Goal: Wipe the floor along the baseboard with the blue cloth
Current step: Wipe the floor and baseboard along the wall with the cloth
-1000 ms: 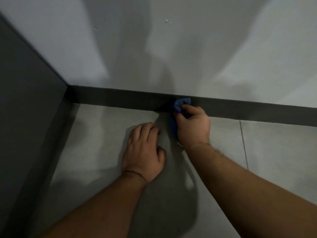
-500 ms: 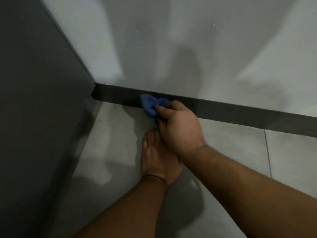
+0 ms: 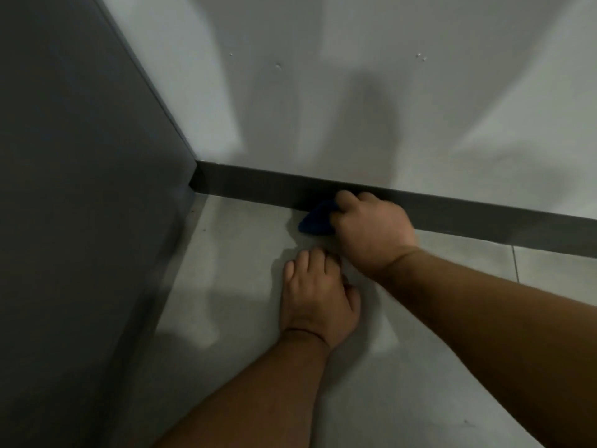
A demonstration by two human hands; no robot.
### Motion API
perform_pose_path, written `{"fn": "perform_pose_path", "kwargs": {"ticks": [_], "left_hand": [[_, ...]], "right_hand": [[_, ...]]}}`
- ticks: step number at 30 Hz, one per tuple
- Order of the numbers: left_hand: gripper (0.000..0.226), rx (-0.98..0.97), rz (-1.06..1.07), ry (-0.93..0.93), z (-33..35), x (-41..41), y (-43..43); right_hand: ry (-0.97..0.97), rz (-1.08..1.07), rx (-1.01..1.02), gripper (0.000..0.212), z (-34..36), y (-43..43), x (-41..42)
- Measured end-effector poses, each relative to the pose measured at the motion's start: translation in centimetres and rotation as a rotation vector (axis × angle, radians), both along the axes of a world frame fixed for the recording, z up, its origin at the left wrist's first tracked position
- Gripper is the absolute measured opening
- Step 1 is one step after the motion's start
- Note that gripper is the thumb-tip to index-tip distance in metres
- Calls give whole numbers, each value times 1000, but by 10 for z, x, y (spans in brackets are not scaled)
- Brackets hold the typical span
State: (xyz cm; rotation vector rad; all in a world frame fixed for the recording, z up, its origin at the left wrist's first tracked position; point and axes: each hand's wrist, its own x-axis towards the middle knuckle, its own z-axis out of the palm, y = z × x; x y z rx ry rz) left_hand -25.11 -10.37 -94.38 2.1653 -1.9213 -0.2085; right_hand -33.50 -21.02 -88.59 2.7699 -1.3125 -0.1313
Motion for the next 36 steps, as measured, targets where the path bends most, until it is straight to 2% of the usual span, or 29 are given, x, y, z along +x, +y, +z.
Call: {"fn": "perform_pose_path", "kwargs": {"ticks": [3,6,7,10,12,14,16,17,21,24,25,27,29,33,36], "left_hand": [[31,-12,-14,32,1,1,-2],[31,-12,-26,23,0,1,-2],[32,-11,-27,8,-1,1,-2],[37,6,-35,-30,-4,0,-2],[36,17,-39,-26,-5,-1,-1],[29,3,-32,6,-5,-1,0],[26,-22,-34,15,-5,-1,-1],[26,-32,-34,14,-5,0,-1],[30,-34,-41,-26,-6,0,-2],[26,-42,-52,-11,-7,1,-2],[26,-40,-53,-4,-7,1,-3],[25,-33,-57,4,-6,2,-3],[24,-35,-61,7,-6,1,-4],[21,-75,-69,2,-9,1,-3],[16,-91,-77,-21,-10,0,-4]], "right_hand": [[-160,-353,65,23,-9,3,-34],[-227,-439,52,23,-9,13,-40],[-270,-370,35,21,-5,16,-36],[-187,108,-149,23,15,18,-11],[-175,245,-191,31,28,12,11],[-144,268,-168,49,35,6,33],[-99,247,-149,58,32,-1,38],[-72,227,-127,57,30,-4,34],[-1,196,-135,31,25,-5,-4],[-6,171,-165,41,20,-2,-34],[-24,151,-154,45,18,-1,-44],[-52,66,-145,34,12,1,-70],[-50,-77,-126,24,3,7,-103],[-36,-407,-91,22,-15,24,-166],[-161,-391,-94,26,-16,30,-168]]}}
